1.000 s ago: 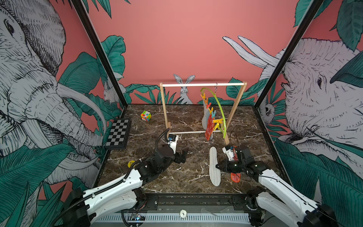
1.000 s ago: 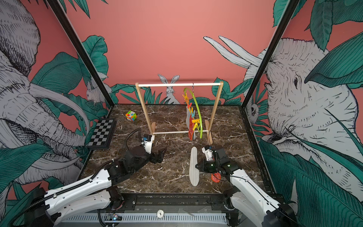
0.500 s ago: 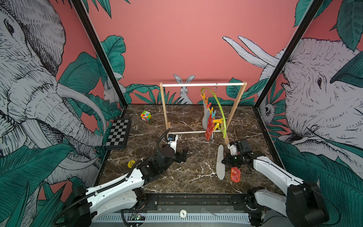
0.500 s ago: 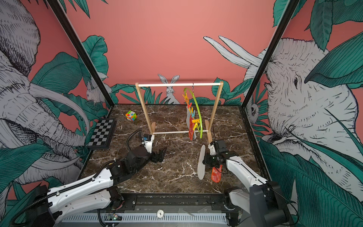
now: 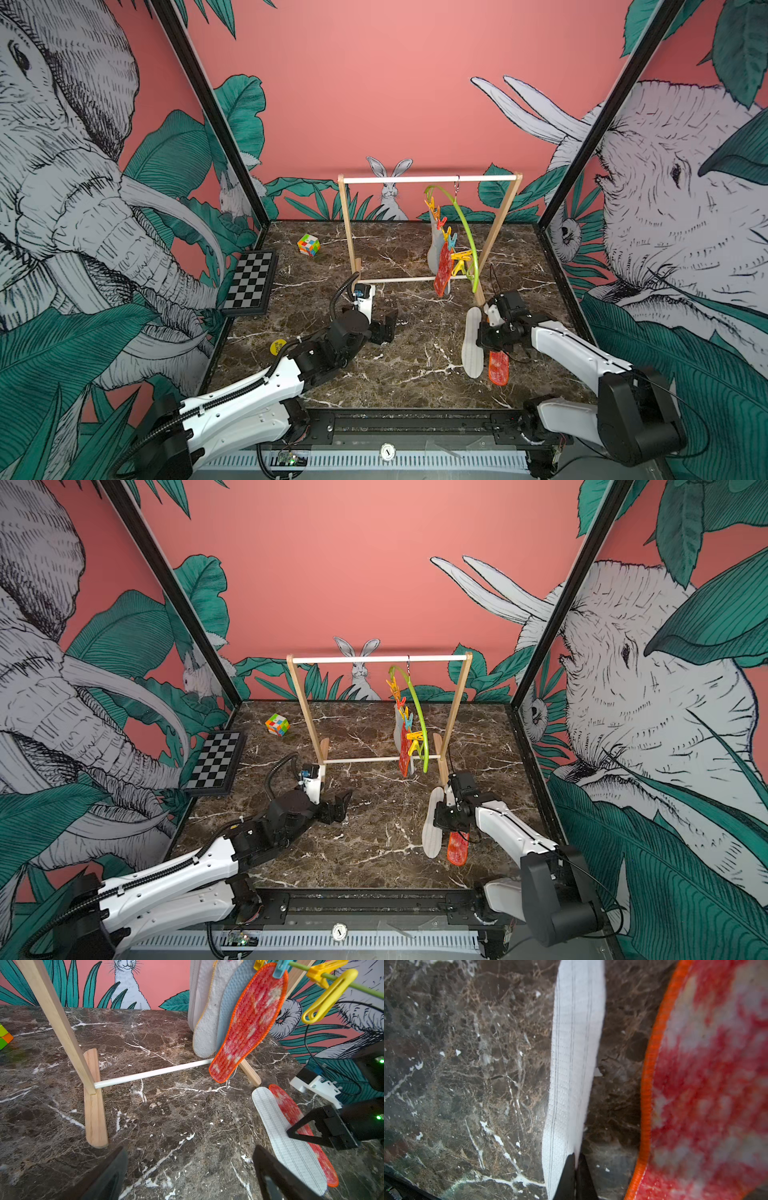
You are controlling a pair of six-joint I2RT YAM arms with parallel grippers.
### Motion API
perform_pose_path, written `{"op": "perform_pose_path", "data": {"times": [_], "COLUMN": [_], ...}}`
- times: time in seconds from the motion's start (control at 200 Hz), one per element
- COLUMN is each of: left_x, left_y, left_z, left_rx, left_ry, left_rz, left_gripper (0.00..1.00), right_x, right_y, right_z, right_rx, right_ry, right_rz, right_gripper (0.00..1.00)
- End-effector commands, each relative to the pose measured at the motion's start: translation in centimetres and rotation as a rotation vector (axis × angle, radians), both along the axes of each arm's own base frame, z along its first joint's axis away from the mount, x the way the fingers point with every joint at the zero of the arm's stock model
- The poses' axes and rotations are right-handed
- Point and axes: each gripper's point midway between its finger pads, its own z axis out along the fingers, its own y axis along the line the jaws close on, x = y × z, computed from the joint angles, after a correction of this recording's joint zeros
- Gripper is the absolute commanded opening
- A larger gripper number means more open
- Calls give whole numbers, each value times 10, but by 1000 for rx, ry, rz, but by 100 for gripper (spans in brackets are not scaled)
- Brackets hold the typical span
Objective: Take the shoe insoles off the hanger
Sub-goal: Place the insole at the center of the board.
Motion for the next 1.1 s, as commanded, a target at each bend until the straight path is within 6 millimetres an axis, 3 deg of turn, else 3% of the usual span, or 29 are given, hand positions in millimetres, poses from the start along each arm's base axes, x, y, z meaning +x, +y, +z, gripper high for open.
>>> {"op": "perform_pose_path", "data": {"times": [0.0, 0.08, 0.19, 0.47, 0.62, 0.89, 1.09], "left_x": [1, 1, 2, 6, 8, 17, 25], "left_y": [1, -1, 0, 3, 4, 7, -13], "left_z": [3, 3, 8, 23, 26, 36, 41], "left_rx": [-22, -20, 0, 42, 50, 109, 154], "left_ry": [-8, -13, -34, -88, -100, -154, -233], "left_rz": [14, 5, 2, 6, 14, 48, -17], "left_gripper": [96, 96, 97, 99, 99, 100, 100], "right_x": [3, 3, 4, 8, 11, 19, 33], "right_y": [-9, -11, -13, -13, -14, -16, -15], "right_z": [-1, -3, -4, -1, 3, 29, 66], "right_rx": [-53, -68, -78, -86, -89, -91, -54], "right_ry": [-2, 3, -1, -4, -16, -81, -205], "right_rz": [6, 8, 6, 2, -3, -19, -55], "right_gripper": [5, 6, 16, 23, 34, 52, 57]}}
